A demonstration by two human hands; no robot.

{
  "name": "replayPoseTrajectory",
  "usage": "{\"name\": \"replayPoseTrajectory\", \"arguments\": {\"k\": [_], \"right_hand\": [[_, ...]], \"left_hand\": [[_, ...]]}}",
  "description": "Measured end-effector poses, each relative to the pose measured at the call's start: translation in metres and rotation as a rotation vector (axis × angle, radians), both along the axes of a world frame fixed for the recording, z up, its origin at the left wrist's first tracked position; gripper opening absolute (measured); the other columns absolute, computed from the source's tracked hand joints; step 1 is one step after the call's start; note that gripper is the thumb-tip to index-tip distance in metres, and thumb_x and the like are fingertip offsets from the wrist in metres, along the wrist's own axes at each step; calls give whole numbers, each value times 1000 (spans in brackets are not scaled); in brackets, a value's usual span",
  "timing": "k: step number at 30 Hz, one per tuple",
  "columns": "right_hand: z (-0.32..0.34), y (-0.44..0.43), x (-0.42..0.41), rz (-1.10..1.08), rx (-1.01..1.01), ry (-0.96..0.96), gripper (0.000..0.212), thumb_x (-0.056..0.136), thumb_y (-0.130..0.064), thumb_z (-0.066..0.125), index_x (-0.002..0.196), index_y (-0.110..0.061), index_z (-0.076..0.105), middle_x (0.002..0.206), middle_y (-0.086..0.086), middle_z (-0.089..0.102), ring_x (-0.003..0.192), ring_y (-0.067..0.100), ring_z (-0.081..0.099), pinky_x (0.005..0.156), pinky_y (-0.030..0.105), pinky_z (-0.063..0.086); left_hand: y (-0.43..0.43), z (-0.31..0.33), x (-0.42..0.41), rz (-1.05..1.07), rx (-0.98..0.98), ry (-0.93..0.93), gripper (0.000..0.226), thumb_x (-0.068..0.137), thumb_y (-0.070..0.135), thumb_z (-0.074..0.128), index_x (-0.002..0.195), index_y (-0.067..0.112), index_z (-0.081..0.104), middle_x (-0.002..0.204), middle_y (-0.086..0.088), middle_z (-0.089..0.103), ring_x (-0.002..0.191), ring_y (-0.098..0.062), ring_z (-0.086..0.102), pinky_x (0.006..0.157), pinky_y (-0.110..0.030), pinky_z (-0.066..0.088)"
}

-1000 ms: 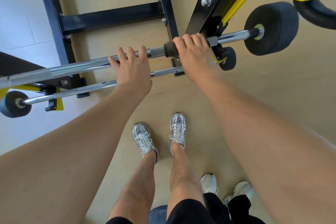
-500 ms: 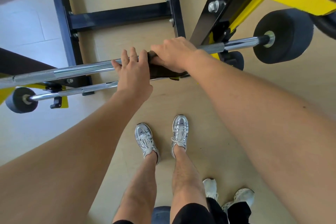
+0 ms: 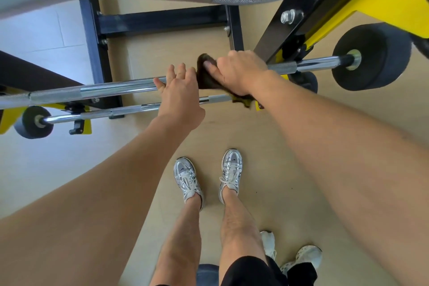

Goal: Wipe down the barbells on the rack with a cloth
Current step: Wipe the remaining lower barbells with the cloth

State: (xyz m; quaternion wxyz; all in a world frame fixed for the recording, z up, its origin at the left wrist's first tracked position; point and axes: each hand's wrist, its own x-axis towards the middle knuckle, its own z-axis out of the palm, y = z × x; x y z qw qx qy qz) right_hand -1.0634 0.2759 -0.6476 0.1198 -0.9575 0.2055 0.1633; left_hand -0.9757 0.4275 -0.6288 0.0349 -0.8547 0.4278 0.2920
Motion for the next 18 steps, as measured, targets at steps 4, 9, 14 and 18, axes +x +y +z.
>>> {"name": "replayPoseTrajectory", "arguments": {"k": [4, 9, 14, 18], "right_hand": [[8, -1, 25, -335, 204, 183, 42, 110, -44, 29, 99, -17, 59, 93, 6, 62, 81, 25, 57, 78, 40, 38], [-22, 50, -14, -254, -182, -233, 35, 109, -35, 39, 110, -15, 66, 97, 8, 67, 91, 32, 62, 86, 46, 45], [-23, 18, -23, 87, -134, -125, 26, 106, -36, 49, 121, -15, 57, 92, 12, 61, 80, 34, 59, 71, 42, 40], [1, -1, 15, -260, 156, 39, 48, 110, -50, 21, 96, -20, 55, 94, 6, 58, 87, 27, 56, 79, 41, 37]], "left_hand": [[-4, 3, -1, 11, 23, 7, 81, 80, 7, 75, 151, 6, 37, 162, -15, 32, 157, -41, 14, 121, -71, 11], [-5, 2, 1, 25, 23, 19, 76, 78, 8, 74, 147, 5, 40, 157, -14, 37, 156, -40, 14, 121, -72, 11], [-2, 0, -1, -10, 45, -10, 80, 81, 7, 73, 152, 5, 34, 163, -15, 29, 157, -42, 9, 122, -71, 9], [1, -1, -6, -39, 46, -49, 89, 80, 7, 74, 156, 6, 28, 167, -15, 23, 158, -44, 4, 122, -71, 6]]}}
